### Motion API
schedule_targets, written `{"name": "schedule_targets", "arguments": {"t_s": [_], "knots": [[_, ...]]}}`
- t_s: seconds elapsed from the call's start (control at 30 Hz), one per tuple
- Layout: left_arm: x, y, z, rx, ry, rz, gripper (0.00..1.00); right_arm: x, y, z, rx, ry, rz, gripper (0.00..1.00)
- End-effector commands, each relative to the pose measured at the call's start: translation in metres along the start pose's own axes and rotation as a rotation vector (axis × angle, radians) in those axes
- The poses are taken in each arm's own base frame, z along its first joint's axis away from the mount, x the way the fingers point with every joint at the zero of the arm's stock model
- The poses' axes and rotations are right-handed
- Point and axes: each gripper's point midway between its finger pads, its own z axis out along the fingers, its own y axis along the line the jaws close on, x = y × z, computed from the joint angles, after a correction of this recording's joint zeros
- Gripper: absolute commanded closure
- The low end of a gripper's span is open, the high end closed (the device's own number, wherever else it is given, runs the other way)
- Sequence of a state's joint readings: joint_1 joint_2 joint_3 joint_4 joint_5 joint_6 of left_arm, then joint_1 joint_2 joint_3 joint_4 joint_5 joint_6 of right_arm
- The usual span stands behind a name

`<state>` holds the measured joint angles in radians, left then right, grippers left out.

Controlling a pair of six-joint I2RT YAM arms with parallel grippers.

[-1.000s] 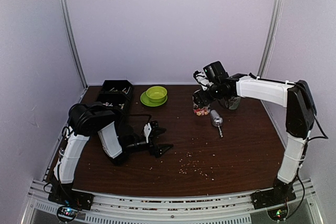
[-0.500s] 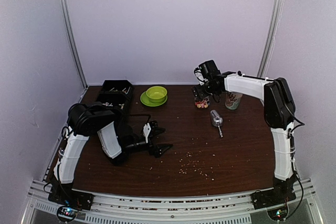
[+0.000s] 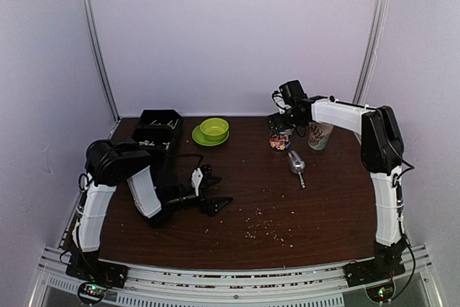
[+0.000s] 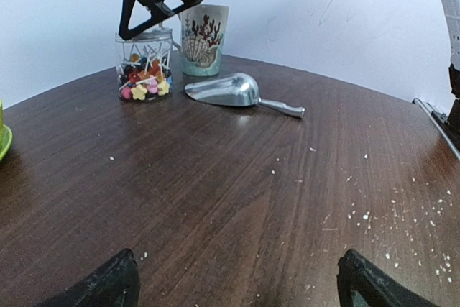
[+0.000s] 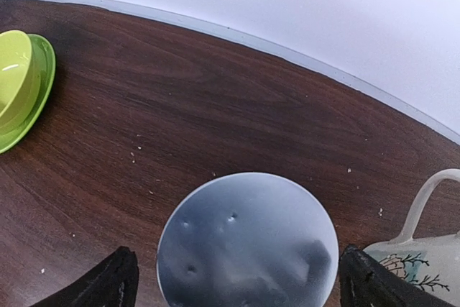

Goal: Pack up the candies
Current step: Place the packed packing bottle at the center of the board, then reset both arms

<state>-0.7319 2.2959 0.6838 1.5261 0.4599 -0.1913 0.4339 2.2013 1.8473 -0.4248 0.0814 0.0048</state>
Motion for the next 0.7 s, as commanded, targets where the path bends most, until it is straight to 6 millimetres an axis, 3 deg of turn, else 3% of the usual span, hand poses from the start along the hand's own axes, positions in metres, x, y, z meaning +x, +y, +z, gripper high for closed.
{"name": "schedule_targets", "arguments": {"t_s": [0.0, 0.13, 0.23, 0.37, 0.67], "knots": [[-0.038, 0.006, -0.005, -0.034, -0.075, -0.001, 0.02, -0.017, -0.001, -0.007, -0.017, -0.044, 0.010, 0.00], [-0.055, 0.007, -0.006, -0.054, -0.076, -0.002, 0.02, -0.026, -0.004, -0.020, -0.014, -0.071, 0.012, 0.01], [-0.066, 0.012, -0.005, -0.087, -0.044, 0.002, 0.02, -0.038, -0.009, -0.042, -0.009, -0.115, 0.023, 0.01], [-0.083, 0.022, -0.006, -0.157, 0.024, 0.015, 0.02, -0.052, -0.018, -0.085, 0.000, -0.186, 0.041, 0.00], [-0.126, 0.049, -0.038, -0.404, 0.227, -0.009, 0.02, -0.035, -0.043, -0.191, 0.024, -0.305, 0.065, 0.00]]}}
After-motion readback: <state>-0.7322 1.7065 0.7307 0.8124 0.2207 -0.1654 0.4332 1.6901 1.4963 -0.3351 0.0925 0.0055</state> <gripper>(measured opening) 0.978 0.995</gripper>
